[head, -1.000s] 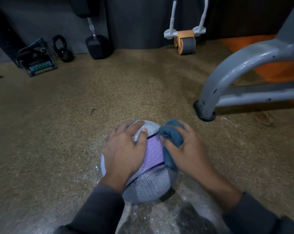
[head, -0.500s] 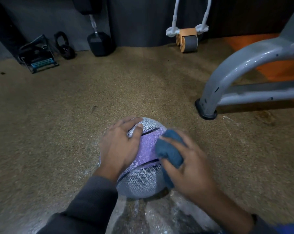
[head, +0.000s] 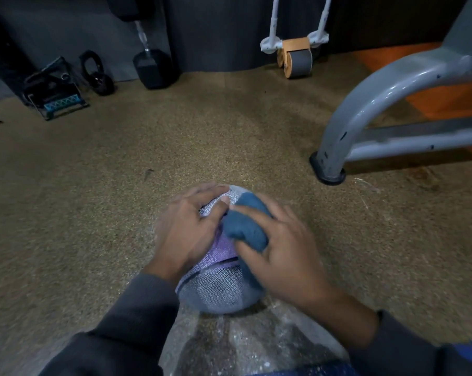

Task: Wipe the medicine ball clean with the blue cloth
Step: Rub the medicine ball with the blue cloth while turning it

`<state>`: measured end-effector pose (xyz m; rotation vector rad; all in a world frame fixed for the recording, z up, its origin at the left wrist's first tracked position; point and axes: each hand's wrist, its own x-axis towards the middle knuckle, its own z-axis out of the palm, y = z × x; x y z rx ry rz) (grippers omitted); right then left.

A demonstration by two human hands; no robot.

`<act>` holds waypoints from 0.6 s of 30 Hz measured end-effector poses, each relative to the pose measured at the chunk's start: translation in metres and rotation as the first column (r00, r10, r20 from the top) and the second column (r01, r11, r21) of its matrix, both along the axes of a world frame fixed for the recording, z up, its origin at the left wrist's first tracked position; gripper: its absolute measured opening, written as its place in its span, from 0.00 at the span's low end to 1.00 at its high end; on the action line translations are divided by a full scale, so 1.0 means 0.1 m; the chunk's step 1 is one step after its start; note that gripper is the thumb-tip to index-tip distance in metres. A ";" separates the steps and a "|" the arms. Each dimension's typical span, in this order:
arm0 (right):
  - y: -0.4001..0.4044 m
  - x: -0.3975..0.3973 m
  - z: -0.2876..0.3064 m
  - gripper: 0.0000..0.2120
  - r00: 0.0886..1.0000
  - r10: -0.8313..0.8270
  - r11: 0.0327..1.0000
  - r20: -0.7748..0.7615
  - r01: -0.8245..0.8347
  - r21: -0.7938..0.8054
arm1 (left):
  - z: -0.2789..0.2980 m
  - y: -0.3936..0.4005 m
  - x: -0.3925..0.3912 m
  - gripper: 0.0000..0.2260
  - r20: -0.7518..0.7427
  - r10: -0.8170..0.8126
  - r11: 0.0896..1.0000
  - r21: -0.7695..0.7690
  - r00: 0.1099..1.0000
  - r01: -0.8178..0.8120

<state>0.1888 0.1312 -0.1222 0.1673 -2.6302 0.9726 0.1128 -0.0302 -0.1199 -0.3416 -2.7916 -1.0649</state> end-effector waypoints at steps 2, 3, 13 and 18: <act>0.02 -0.27 0.04 0.22 0.998 -0.054 0.998 0.043 0.056 -0.042 | -0.01 0.02 0.00 0.19 0.006 -0.014 1.000 -0.016 1.000 0.014; 0.03 -0.38 0.05 0.22 0.994 -0.077 0.994 0.074 0.082 -0.077 | -0.01 0.03 -0.01 0.19 0.006 -0.010 1.000 -0.019 1.000 0.011; 0.00 0.11 -0.16 0.25 0.999 -0.040 0.994 0.005 0.040 -0.099 | -0.08 -0.09 -0.18 0.18 0.051 -0.044 0.991 0.131 0.998 0.037; -0.02 -0.38 -0.05 0.20 0.994 -0.096 0.979 0.060 0.105 -0.173 | -0.07 -0.09 -0.18 0.20 0.047 -0.029 0.990 0.140 0.998 0.022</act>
